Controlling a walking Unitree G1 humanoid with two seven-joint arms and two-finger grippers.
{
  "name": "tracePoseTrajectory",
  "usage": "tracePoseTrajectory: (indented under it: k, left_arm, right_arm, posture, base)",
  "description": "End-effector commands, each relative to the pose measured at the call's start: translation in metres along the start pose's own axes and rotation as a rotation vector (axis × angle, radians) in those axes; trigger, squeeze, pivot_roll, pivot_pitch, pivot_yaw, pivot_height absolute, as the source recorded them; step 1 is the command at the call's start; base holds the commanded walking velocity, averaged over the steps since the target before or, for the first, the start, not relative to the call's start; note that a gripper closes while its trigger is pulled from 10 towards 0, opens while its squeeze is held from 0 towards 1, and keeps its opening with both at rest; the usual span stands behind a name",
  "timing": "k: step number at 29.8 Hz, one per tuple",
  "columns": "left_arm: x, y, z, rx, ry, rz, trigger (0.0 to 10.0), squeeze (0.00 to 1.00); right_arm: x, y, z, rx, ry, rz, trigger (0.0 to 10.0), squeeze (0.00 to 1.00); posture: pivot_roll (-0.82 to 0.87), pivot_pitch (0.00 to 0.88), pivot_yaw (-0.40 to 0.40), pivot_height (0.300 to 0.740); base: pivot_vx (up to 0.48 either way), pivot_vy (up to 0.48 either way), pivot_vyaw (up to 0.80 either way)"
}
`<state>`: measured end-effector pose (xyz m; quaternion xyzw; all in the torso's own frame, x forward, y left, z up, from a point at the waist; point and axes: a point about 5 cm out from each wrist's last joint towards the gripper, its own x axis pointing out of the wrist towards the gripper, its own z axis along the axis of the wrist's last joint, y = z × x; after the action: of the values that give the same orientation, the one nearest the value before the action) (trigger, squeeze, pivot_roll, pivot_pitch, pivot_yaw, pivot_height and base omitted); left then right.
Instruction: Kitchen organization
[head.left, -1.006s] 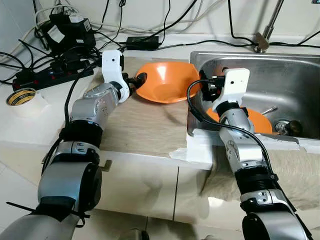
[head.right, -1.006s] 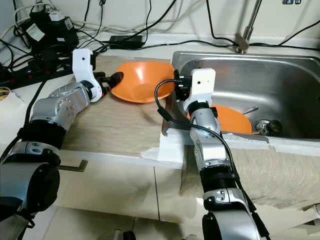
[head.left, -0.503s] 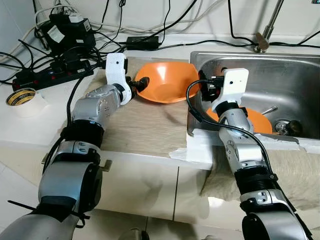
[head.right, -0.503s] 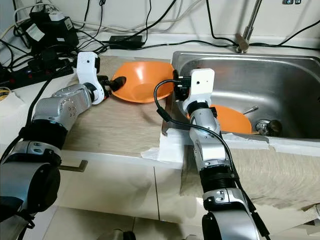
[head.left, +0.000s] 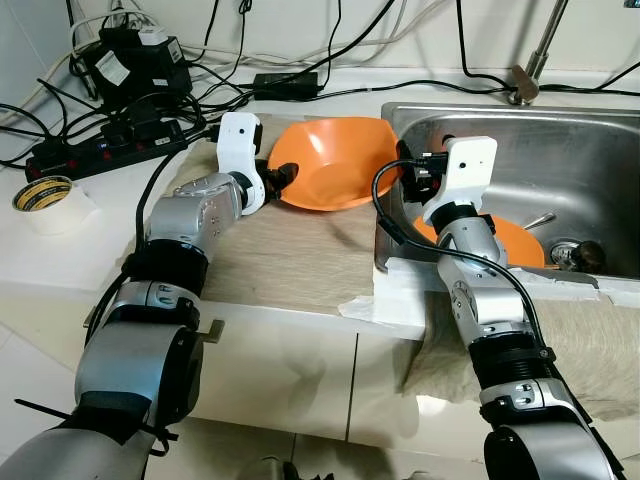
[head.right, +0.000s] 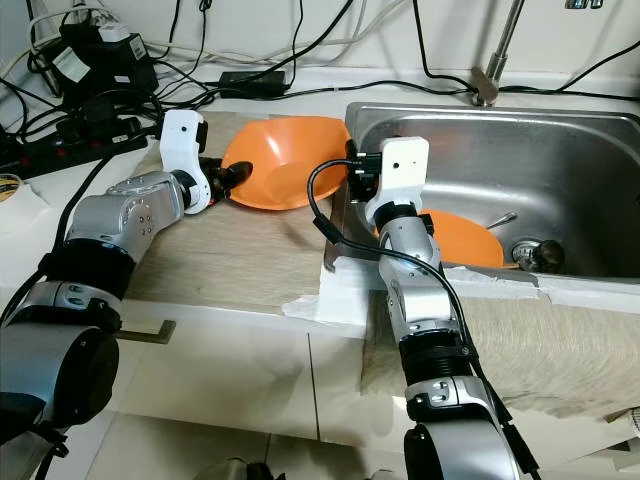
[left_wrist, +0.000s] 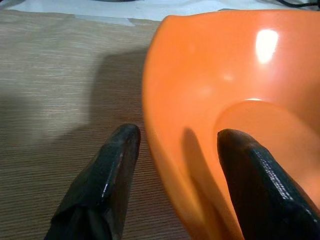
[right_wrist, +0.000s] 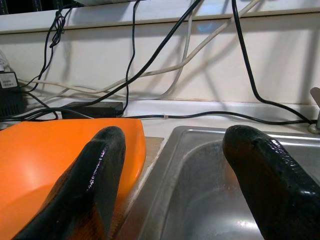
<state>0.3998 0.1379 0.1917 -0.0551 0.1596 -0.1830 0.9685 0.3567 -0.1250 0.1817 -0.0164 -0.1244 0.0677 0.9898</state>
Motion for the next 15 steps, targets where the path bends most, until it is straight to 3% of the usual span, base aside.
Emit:
tracePoseTrajectory:
  k: [1, 15]
  left_arm:
    - [-0.0007, 0.0020, 0.0047, -0.003, -0.001, 0.003, 0.0, 0.00]
    - [-0.0027, 0.0074, 0.0090, 0.022, -0.068, 0.010, 0.0, 0.00]
  right_arm:
    - [0.0000, 0.0017, 0.0015, 0.001, 0.000, 0.006, 10.0, 0.00]
    - [0.0002, 0.0009, 0.0013, 0.002, 0.003, 0.001, 10.0, 0.00]
  posture:
    - [-0.13, 0.000, 0.102, 0.732]
    - [-0.13, 0.000, 0.102, 0.732]
  base:
    - [0.000, 0.000, 0.00]
    - [0.000, 0.000, 0.00]
